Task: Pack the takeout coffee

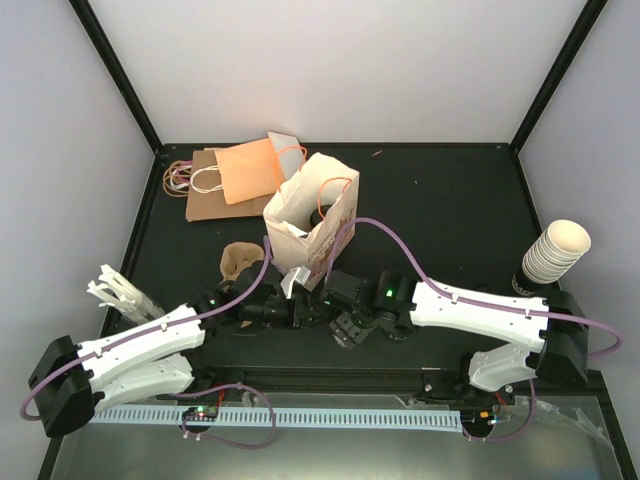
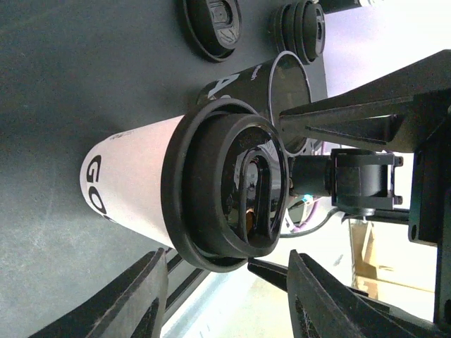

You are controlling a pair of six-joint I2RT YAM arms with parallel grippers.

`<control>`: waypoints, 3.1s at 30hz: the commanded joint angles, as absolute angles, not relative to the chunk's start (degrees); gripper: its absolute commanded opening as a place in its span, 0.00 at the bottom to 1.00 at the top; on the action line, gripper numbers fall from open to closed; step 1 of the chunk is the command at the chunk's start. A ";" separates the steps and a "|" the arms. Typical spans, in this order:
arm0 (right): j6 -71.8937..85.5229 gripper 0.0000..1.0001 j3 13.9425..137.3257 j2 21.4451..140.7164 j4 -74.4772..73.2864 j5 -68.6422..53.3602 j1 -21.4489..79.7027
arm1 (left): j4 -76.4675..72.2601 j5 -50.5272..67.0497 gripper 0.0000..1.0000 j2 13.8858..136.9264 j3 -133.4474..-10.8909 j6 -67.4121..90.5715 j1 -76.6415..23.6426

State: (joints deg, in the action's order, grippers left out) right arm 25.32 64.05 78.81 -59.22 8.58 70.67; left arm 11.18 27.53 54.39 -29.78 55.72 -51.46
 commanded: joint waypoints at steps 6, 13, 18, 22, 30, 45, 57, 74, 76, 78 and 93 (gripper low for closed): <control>24.55 0.82 66.57 80.31 -57.81 8.72 70.08 | 11.51 25.09 0.45 55.88 -30.58 56.12 -51.55; 24.26 0.82 66.38 81.50 -57.77 8.15 69.96 | 9.81 26.51 0.41 59.02 -30.50 55.47 -50.92; 24.11 0.79 66.09 81.21 -57.73 7.75 69.88 | 8.83 27.26 0.39 60.44 -30.16 55.36 -50.79; 24.05 0.76 65.77 81.30 -57.61 7.33 69.86 | 8.41 27.76 0.39 61.47 -30.15 55.20 -50.78; 23.84 0.76 64.48 81.12 -57.65 6.62 69.81 | 8.15 28.40 0.35 62.91 -29.40 54.84 -50.80; 23.02 0.78 63.97 82.70 -57.77 6.18 69.87 | 7.83 28.02 0.31 63.10 -26.37 55.13 -51.33; 23.01 0.81 63.41 82.84 -57.25 5.96 69.87 | 8.43 27.87 0.30 63.10 -25.84 54.93 -51.42; 23.36 0.77 63.55 82.48 -57.30 7.71 69.88 | 15.21 25.71 0.37 60.61 -30.00 52.79 -51.33; 23.76 0.77 63.55 81.90 -57.22 8.40 69.87 | 20.39 23.15 0.45 59.57 -32.69 51.16 -51.34; 24.26 0.77 63.67 81.08 -57.31 9.31 69.87 | 26.04 20.49 0.52 58.06 -35.72 49.53 -51.35; 25.87 0.77 68.90 74.64 -61.67 15.44 69.58 | 57.54 -1.05 0.63 46.64 -64.77 38.02 -46.21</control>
